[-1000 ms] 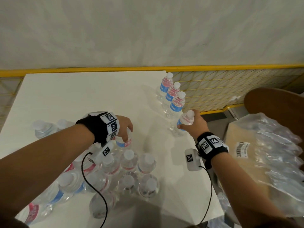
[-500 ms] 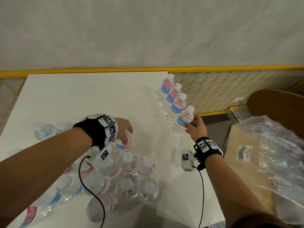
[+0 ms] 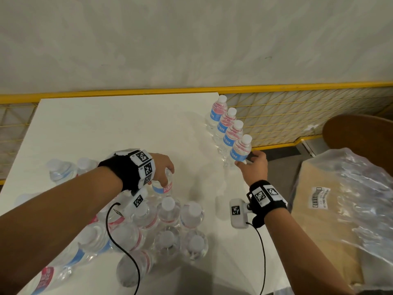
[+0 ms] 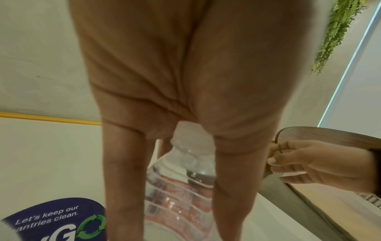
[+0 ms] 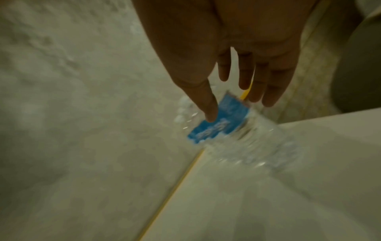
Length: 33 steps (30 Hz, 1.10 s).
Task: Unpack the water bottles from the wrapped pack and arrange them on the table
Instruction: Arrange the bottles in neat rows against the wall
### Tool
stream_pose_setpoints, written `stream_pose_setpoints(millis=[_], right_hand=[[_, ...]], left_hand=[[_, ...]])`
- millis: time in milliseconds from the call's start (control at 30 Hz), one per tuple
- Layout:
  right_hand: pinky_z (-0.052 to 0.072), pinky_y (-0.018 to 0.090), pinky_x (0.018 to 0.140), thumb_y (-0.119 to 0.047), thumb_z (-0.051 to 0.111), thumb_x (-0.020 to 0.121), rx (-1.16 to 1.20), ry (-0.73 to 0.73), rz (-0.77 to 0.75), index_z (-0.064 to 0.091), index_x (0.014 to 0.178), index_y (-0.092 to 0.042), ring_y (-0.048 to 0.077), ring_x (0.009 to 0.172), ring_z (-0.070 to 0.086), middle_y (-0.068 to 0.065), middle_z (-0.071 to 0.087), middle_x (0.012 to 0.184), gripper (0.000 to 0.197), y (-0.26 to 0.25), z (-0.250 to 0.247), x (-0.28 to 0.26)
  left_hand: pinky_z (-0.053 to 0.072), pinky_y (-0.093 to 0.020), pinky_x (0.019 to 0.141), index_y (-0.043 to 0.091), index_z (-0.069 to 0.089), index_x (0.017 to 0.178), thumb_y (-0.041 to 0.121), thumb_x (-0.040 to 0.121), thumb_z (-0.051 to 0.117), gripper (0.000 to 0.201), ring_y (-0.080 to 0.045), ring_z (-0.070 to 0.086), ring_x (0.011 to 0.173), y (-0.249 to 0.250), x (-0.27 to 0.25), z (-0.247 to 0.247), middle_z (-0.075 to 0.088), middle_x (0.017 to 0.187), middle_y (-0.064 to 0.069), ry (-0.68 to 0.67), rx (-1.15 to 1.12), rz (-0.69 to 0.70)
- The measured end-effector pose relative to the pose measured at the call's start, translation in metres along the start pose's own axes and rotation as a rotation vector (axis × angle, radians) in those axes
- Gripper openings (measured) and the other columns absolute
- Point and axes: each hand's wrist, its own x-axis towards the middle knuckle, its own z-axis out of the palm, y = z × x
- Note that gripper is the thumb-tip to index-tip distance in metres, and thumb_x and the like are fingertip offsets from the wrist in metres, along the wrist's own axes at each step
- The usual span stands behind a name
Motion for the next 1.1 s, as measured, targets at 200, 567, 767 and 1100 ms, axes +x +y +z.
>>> stream_pose_setpoints(millis=[200, 567, 767, 1100], right_hand=[[0.049, 0.021, 0.081, -0.039, 0.073, 0.077, -0.141, -0.735, -0.279, 0.058, 0.106, -0.034, 0.005, 0.1, 0.058, -0.008, 0.059, 0.114, 0.032, -0.024, 0.004, -0.109], [0.049, 0.033, 0.089, -0.029, 0.069, 0.081, -0.382, -0.754, -0.432, 0.051, 0.122, -0.029, 0.019, 0.102, 0.058, -0.001, 0.063, 0.113, 0.045, -0.004, -0.005, -0.119], [0.047, 0.028, 0.084, -0.011, 0.072, 0.078, -0.375, -0.568, -0.286, 0.043, 0.124, -0.022, 0.022, 0.101, 0.056, 0.0, 0.055, 0.114, 0.056, 0.005, -0.045, -0.062], [0.049, 0.043, 0.096, -0.021, 0.085, 0.064, -0.043, -0.108, -0.153, 0.043, 0.126, -0.022, 0.021, 0.109, 0.056, 0.004, 0.052, 0.124, 0.075, 0.053, -0.025, -0.031]], left_hand=[[0.057, -0.032, 0.066, 0.019, 0.05, 0.134, 0.022, 0.081, 0.07, 0.057, -0.031, 0.065, 0.1, 0.002, -0.006, -0.003, 0.05, 0.132, -0.005, -0.004, 0.003, 0.025], [0.058, -0.032, 0.069, 0.022, 0.052, 0.131, 0.025, 0.078, 0.075, 0.058, -0.032, 0.064, 0.103, 0.032, 0.0, 0.005, 0.046, 0.132, -0.006, -0.026, -0.062, 0.097], [0.058, -0.036, 0.071, 0.018, 0.046, 0.136, 0.026, 0.083, 0.071, 0.059, -0.035, 0.062, 0.107, 0.061, 0.008, -0.003, 0.047, 0.135, -0.009, -0.08, 0.077, 0.147], [0.055, -0.031, 0.068, 0.018, 0.049, 0.133, 0.025, 0.084, 0.069, 0.054, -0.035, 0.061, 0.107, 0.055, 0.019, -0.002, 0.042, 0.135, -0.006, 0.001, -0.03, 0.136]])
